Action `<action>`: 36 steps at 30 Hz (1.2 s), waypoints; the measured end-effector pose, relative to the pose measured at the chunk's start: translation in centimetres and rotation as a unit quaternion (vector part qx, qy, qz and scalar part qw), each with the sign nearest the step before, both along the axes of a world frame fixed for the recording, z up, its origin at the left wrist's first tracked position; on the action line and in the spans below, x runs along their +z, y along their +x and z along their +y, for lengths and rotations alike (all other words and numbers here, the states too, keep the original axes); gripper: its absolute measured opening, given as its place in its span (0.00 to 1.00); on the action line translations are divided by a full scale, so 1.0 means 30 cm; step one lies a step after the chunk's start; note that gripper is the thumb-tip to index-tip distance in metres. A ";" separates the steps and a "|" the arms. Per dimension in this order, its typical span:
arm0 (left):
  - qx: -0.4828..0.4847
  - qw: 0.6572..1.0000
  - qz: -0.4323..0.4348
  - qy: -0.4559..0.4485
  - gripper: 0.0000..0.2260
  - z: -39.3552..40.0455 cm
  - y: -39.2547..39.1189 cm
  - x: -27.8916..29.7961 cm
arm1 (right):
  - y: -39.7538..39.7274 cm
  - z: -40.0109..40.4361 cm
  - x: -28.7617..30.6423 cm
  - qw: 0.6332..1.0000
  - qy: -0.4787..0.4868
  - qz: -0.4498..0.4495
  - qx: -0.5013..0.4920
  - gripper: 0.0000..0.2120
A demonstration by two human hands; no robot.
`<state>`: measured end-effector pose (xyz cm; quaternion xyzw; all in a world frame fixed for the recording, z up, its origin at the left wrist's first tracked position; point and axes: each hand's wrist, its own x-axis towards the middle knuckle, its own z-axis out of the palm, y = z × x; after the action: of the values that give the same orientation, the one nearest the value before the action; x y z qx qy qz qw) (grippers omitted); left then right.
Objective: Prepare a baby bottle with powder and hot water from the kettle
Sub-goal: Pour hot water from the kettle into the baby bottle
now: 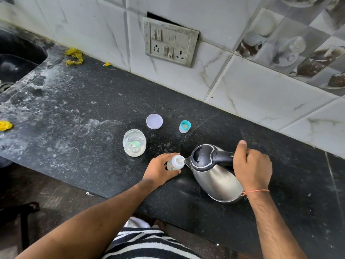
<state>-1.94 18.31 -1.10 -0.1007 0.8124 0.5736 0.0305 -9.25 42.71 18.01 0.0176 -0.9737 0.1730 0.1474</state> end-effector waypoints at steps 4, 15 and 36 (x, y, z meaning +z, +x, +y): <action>0.002 1.000 0.001 0.001 0.31 0.000 0.000 -0.002 | 0.000 -0.001 0.001 1.000 -0.003 -0.001 -0.004 0.32; 0.002 1.000 -0.003 -0.003 0.30 0.002 -0.001 -0.001 | 0.002 0.007 -0.007 1.000 -0.001 0.006 -0.005 0.33; -0.004 1.000 -0.008 0.013 0.30 0.044 0.000 0.024 | 0.024 0.057 -0.006 0.999 -0.045 0.027 -0.005 0.33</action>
<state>-1.94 19.62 -0.38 -0.1018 0.8051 0.5829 0.0403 -8.52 44.42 17.83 0.0106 -0.9607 0.2153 0.1747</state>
